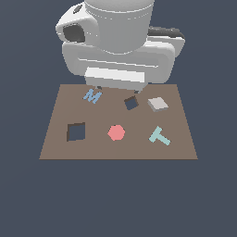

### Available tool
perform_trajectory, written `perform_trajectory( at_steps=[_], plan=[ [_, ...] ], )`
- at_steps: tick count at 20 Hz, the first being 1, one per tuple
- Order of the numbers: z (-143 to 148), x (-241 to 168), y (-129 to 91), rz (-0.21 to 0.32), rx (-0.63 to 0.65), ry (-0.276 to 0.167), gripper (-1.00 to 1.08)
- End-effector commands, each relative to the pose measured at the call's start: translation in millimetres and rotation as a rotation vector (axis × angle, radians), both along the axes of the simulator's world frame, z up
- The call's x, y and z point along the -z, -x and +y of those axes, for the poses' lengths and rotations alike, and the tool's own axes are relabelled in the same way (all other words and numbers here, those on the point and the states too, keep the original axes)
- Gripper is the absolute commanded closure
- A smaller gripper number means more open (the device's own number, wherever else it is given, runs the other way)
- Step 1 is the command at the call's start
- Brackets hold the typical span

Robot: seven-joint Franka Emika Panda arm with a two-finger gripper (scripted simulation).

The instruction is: Insert a designated object into the corresponding slot on a board.

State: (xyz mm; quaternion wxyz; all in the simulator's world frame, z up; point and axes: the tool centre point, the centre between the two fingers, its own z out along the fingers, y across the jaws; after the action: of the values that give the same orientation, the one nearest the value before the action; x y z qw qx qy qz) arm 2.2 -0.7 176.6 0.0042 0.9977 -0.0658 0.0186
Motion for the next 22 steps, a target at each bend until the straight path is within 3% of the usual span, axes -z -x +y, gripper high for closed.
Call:
perform_trajectory(
  at_steps=[1,22],
  plan=[
    [3.4,4.6,4.6,0.001,0.042,-0.001,-0.92],
    [66.9,66.4,48.6,0.013,0.627,-0.015,-0.92]
  ],
)
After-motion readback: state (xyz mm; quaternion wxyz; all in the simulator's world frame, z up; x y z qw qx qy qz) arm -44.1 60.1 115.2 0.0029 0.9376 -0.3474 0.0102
